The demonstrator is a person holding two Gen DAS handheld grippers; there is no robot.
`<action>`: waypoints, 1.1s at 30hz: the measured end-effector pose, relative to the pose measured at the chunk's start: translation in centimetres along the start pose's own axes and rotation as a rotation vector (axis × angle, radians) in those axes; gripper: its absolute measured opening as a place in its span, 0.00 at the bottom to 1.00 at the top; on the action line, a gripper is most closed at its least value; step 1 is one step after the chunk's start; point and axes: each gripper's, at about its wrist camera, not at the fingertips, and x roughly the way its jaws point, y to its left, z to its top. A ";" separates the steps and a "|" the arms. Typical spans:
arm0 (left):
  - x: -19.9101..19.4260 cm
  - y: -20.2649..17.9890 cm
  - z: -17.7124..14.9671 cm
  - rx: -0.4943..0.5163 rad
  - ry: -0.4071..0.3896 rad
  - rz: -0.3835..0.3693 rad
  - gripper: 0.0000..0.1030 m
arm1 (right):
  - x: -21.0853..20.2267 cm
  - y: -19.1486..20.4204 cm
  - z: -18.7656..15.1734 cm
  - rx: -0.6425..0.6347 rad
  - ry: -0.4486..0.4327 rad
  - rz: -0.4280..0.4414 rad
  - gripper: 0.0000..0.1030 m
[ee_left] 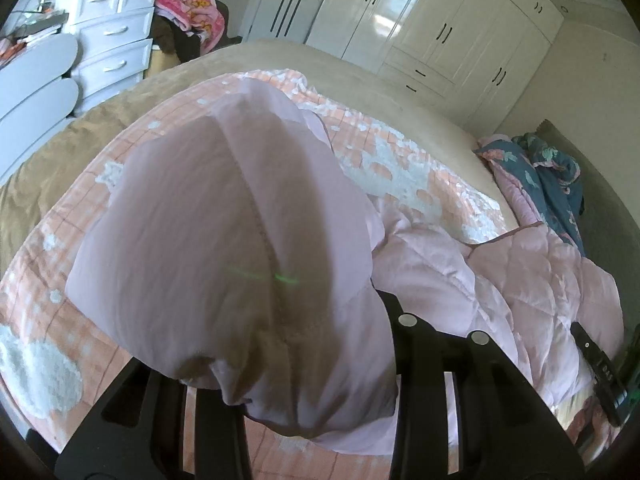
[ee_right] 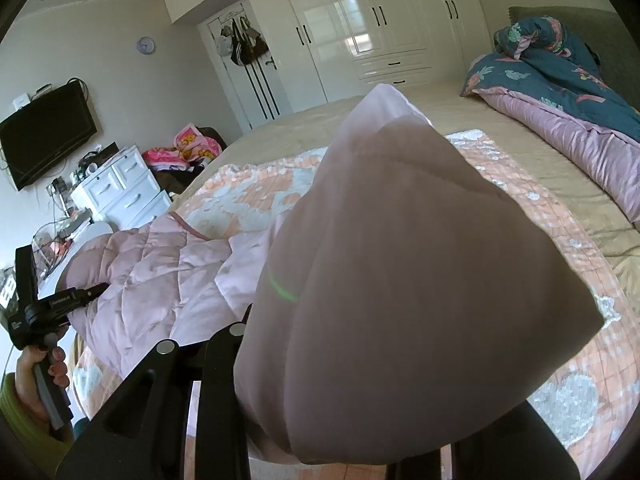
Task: Fold large clothes
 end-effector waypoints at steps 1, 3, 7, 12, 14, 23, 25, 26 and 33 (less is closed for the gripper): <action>-0.1 0.0 -0.2 0.001 0.001 0.001 0.26 | -0.1 0.0 -0.1 0.001 0.002 -0.001 0.28; -0.3 0.3 -0.6 0.002 0.004 0.001 0.26 | -0.3 0.0 -0.5 -0.002 0.006 -0.004 0.28; -0.5 0.5 -1.3 0.009 0.012 -0.001 0.26 | -0.5 -0.1 -1.1 0.002 0.006 -0.005 0.28; -0.8 0.6 -2.5 0.019 0.012 -0.001 0.28 | -0.7 -1.1 -2.6 0.021 0.027 -0.014 0.28; -0.7 0.6 -3.2 0.030 0.015 0.007 0.28 | -0.6 -1.6 -3.2 0.036 0.037 -0.018 0.28; 0.9 1.3 -4.9 0.020 0.052 0.044 0.33 | 1.5 -4.0 -5.1 0.144 0.105 -0.048 0.30; 1.2 1.2 -5.0 0.028 0.054 0.052 0.34 | 2.4 -4.6 -5.5 0.174 0.139 -0.071 0.32; 1.3 1.2 -5.1 0.028 0.056 0.055 0.34 | 2.7 -4.7 -5.7 0.183 0.149 -0.079 0.33; 1.8 1.1 -6.1 0.038 0.063 0.076 0.39 | 3.8 -5.8 -7.5 0.243 0.201 -0.118 0.44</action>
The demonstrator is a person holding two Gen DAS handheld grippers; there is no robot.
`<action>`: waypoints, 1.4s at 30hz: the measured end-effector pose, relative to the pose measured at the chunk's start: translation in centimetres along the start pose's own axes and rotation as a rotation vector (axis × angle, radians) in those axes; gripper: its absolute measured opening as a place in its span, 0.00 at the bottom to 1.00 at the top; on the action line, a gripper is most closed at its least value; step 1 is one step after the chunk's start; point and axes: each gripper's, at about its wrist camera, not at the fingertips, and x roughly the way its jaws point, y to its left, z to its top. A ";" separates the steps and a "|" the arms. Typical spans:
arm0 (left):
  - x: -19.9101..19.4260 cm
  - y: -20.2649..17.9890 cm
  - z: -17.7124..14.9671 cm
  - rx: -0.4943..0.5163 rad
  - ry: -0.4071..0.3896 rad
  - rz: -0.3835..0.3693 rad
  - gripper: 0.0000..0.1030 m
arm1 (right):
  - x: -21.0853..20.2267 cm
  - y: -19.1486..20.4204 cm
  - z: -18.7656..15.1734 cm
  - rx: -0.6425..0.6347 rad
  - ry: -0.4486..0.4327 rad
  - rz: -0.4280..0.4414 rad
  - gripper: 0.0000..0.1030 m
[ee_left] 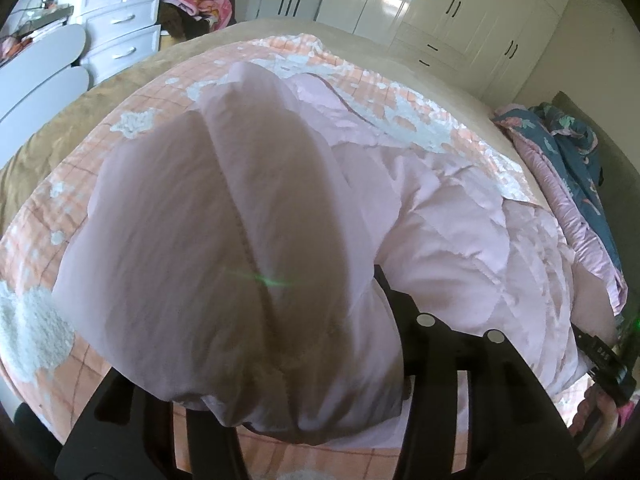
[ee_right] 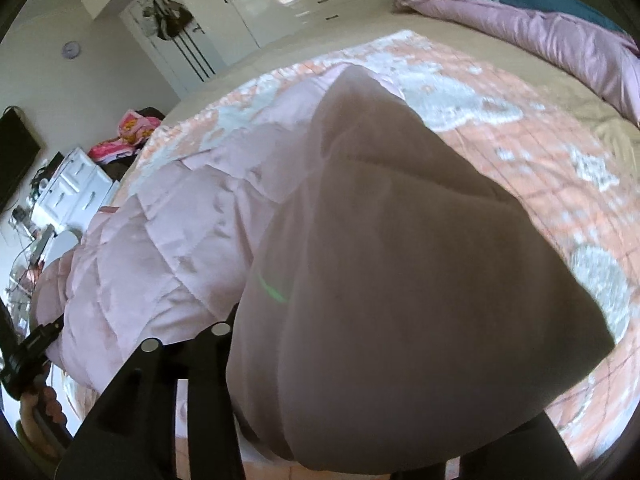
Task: Fold large clothes
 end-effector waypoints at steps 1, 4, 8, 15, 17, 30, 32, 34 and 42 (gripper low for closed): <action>0.0 0.1 -0.1 0.000 0.001 0.000 0.39 | 0.0 -0.1 -0.1 0.004 0.004 -0.001 0.45; -0.1 0.2 -0.3 0.003 0.007 -0.001 0.41 | -0.1 -0.1 -0.3 0.021 0.008 -0.004 0.50; -0.2 0.7 -0.5 -0.004 0.021 -0.013 0.44 | -0.5 -0.3 -0.7 0.041 0.017 -0.024 0.64; -0.6 1.2 -0.5 -0.017 0.036 -0.024 0.50 | -1.8 -0.8 -1.4 0.050 0.020 -0.035 0.76; -0.8 1.3 -0.6 -0.024 0.041 -0.027 0.52 | -2.4 -0.8 -1.7 0.049 0.013 -0.037 0.80; -4.1 1.8 -1.6 -0.020 0.036 -0.017 0.67 | -7.8 -1.1 -3.2 0.042 -0.087 -0.057 0.90; -5.0 1.8 -1.7 -0.017 0.030 -0.018 0.70 | -9.0 -1.1 -3.5 0.037 -0.110 -0.052 0.90; -5.7 1.8 -1.9 -0.016 0.025 -0.023 0.74 | -10.2 -1.0 -3.9 0.031 -0.131 -0.045 0.94; -10.1 0.9 -1.9 0.023 -0.065 -0.030 0.82 | -15.0 0.6 -4.9 -0.027 -0.214 -0.024 0.96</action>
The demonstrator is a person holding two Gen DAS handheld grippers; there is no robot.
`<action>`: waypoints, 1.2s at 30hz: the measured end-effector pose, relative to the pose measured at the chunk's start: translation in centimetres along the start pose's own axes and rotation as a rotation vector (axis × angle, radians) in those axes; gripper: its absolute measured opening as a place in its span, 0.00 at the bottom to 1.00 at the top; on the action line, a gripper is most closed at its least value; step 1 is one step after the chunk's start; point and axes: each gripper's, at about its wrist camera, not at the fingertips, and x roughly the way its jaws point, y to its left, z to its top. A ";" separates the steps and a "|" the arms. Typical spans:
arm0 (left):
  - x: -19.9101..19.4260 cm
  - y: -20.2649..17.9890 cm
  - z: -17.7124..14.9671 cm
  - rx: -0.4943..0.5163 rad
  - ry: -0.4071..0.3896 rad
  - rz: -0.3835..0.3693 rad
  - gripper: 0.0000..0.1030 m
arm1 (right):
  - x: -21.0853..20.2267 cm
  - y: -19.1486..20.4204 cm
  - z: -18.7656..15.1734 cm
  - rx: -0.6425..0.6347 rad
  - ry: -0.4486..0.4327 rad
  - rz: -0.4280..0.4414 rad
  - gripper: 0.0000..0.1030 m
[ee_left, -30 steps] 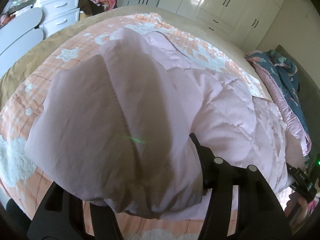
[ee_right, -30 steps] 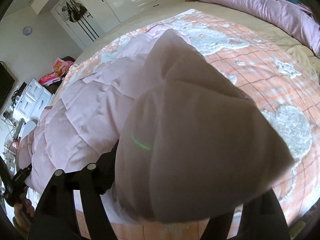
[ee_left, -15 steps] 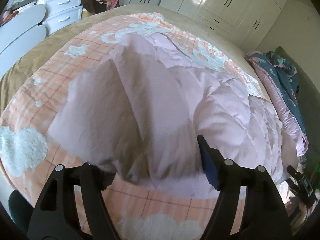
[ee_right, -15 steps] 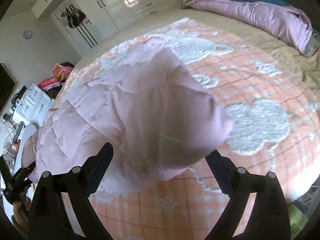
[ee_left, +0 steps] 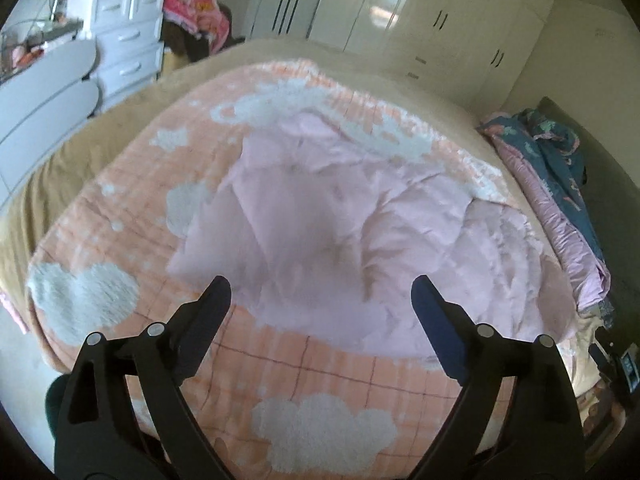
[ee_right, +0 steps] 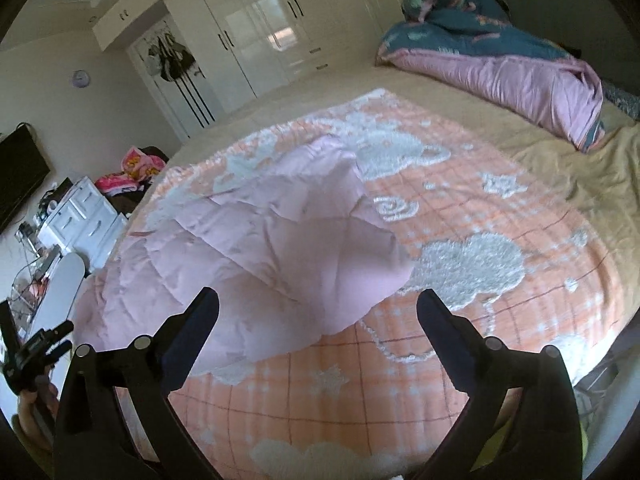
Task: Fold large clothes
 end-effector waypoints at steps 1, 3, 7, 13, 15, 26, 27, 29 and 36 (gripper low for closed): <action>-0.5 -0.2 0.1 0.003 -0.009 -0.006 0.82 | -0.6 0.3 0.1 -0.009 -0.012 0.004 0.96; -1.6 -0.7 0.3 0.016 -0.034 -0.013 0.92 | -1.5 0.8 0.1 -0.027 -0.029 0.012 0.96; -3.5 -1.7 0.5 0.038 -0.072 -0.031 0.91 | -3.4 2.3 0.2 -0.079 -0.064 0.030 0.96; -6.2 -3.6 0.2 0.091 -0.113 -0.061 0.91 | -6.1 5.1 -0.1 -0.173 -0.121 0.053 0.96; -6.8 -4.1 0.0 0.104 -0.125 -0.072 0.91 | -6.7 5.8 -0.2 -0.197 -0.134 0.051 0.96; -7.3 -7.9 -4.2 0.209 -0.083 -0.124 0.91 | -8.7 9.5 -2.4 -0.322 -0.148 0.076 0.96; -7.2 -8.2 -4.6 0.218 -0.077 -0.122 0.91 | -8.7 9.7 -2.6 -0.327 -0.147 0.083 0.96; -7.1 -8.6 -5.5 0.227 -0.069 -0.129 0.91 | -8.9 10.3 -3.1 -0.340 -0.154 0.096 0.96; -6.4 -9.1 -6.7 0.224 -0.047 -0.129 0.91 | -7.2 11.1 -4.6 -0.358 -0.100 0.078 0.96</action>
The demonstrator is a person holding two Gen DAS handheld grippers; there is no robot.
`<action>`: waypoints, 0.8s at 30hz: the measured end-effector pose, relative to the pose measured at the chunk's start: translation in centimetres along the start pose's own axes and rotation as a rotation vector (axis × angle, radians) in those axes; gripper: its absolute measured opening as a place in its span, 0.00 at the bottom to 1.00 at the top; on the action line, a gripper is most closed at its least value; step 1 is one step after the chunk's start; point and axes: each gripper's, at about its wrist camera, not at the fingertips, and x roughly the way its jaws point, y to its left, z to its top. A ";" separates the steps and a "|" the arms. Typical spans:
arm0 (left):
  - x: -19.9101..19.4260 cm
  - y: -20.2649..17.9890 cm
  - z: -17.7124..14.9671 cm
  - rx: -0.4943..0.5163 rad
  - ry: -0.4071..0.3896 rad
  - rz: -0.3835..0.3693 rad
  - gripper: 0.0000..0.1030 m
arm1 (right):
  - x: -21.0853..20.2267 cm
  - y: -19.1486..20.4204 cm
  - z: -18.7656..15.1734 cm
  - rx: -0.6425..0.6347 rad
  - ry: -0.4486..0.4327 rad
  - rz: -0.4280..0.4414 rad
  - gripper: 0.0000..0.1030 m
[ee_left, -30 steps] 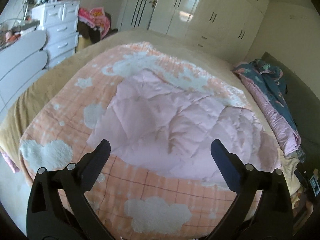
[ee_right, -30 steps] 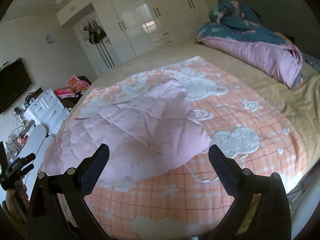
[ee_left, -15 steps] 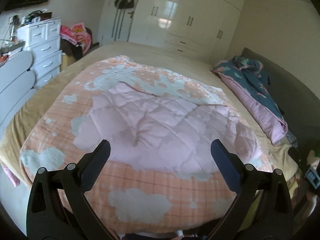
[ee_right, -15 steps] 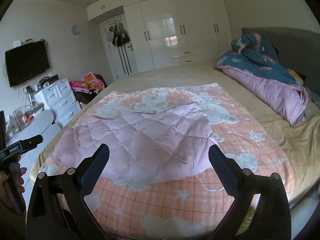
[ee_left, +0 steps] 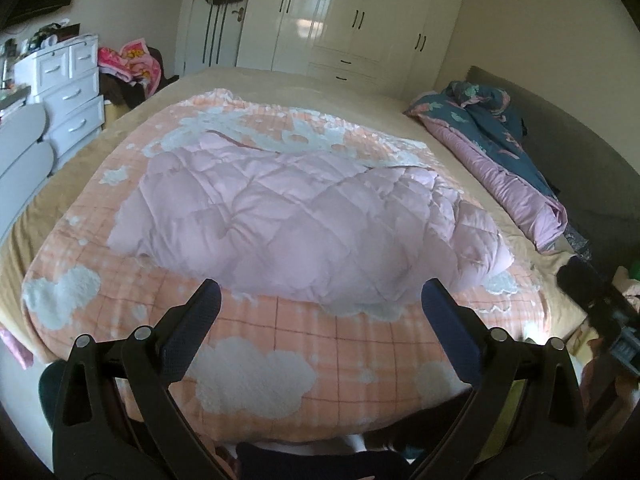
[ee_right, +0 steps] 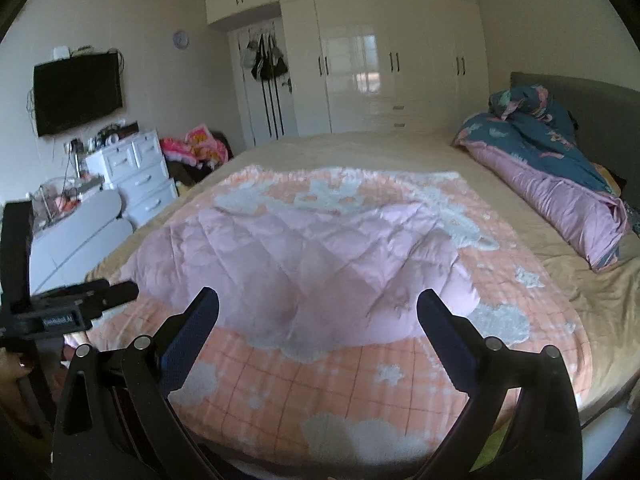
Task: Fold large clothes
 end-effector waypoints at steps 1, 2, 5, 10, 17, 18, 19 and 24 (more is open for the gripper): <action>0.2 -0.1 0.0 0.006 0.007 0.005 0.91 | 0.3 0.0 -0.2 0.007 0.011 0.003 0.96; 0.2 -0.2 -0.1 0.009 0.010 0.012 0.91 | 0.9 0.0 -0.5 0.013 0.031 0.008 0.96; 0.3 -0.2 -0.1 0.009 0.011 0.013 0.91 | 1.9 0.5 -1.1 0.010 0.065 0.021 0.96; 0.5 -0.2 -0.1 0.013 0.017 0.034 0.91 | 2.3 1.1 -1.2 -0.003 0.077 0.035 0.96; 0.4 -0.1 -0.1 0.018 0.018 0.052 0.91 | 2.2 1.3 -1.2 -0.002 0.079 0.038 0.96; 0.4 -0.1 -0.1 0.019 0.017 0.052 0.91 | 2.2 1.3 -1.1 -0.003 0.078 0.038 0.96; 0.3 -0.1 -0.1 0.019 0.018 0.048 0.91 | 2.2 1.2 -1.2 -0.001 0.078 0.040 0.96; 0.3 -0.1 -0.1 0.019 0.020 0.050 0.91 | 2.3 1.2 -1.1 -0.001 0.079 0.042 0.96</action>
